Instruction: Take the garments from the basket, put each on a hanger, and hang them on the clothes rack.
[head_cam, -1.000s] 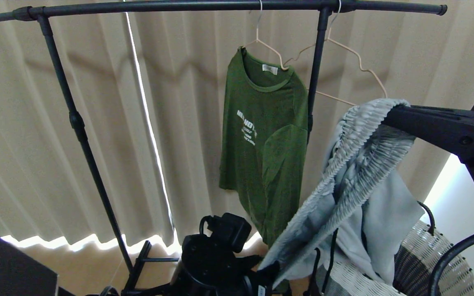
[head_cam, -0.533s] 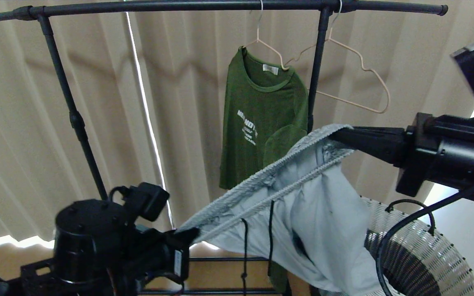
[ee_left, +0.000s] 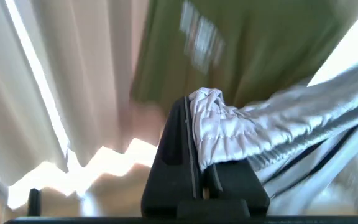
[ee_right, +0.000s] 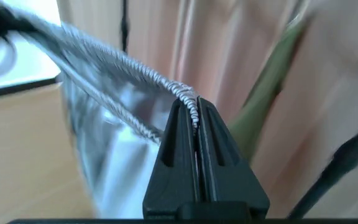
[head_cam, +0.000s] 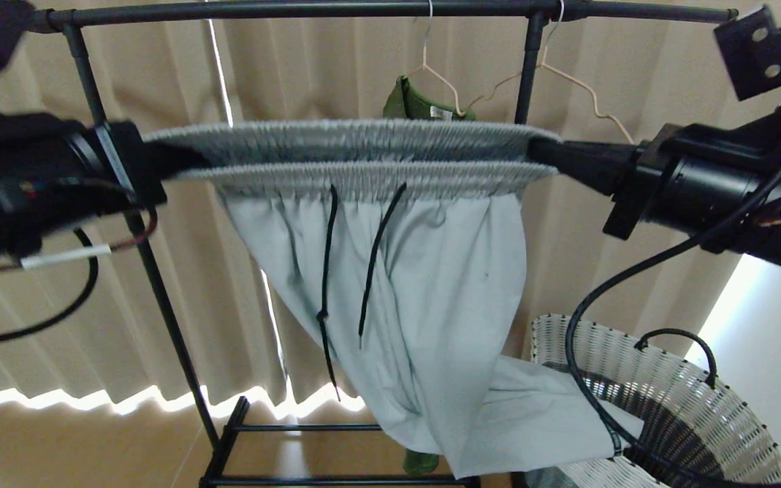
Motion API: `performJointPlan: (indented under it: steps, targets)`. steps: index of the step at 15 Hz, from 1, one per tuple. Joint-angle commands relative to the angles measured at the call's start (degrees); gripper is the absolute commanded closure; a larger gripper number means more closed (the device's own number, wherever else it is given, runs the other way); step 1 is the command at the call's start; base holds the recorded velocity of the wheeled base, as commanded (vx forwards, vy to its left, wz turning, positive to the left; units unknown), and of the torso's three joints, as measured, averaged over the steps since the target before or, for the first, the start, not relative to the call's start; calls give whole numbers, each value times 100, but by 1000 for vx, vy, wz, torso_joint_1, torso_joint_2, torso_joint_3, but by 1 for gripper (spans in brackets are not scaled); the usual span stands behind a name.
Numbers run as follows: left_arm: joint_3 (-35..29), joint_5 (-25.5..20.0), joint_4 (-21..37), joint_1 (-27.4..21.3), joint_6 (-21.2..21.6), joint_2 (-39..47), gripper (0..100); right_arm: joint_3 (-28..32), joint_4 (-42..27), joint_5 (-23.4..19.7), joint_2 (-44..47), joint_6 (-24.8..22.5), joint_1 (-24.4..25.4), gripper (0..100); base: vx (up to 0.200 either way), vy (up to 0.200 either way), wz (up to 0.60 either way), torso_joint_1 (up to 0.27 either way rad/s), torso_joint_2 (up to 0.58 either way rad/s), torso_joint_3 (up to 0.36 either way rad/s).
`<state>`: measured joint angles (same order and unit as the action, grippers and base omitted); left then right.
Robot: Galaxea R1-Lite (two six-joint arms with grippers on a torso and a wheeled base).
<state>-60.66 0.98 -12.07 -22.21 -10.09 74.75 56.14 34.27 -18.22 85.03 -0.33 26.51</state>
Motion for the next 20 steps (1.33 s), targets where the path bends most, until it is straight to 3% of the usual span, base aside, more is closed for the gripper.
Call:
performJointPlan:
  steps: [1,3,8,11,13,18,20]
  targets:
    - [-1747,-45,205,41,254,637,100,301,273,-6,14,42,-366,100,0,0,0,0,0,0]
    - [-2081,-36,433,-55,350,874,100,328,300,3,14,59,-700,100,0,0,0,0,0,0]
    - [-429,87,372,-1075,350,945,100,-446,309,30,-92,15,-1052,100,0,0,0,0,0,0]
    - [-42,447,38,-1312,341,1024,100,-938,528,30,-109,24,-1043,100,0,0,0,0,0,0]
    - [-78,483,-6,-1277,341,997,100,-1061,862,38,-57,15,-1043,100,0,0,0,0,0,0]
    - [-535,483,-32,-1251,368,1120,100,-815,889,38,-21,15,-1052,100,0,0,0,0,0,0]
    - [-508,553,-612,-1259,341,1314,100,-841,889,38,-21,15,-1052,100,0,0,0,0,0,0]
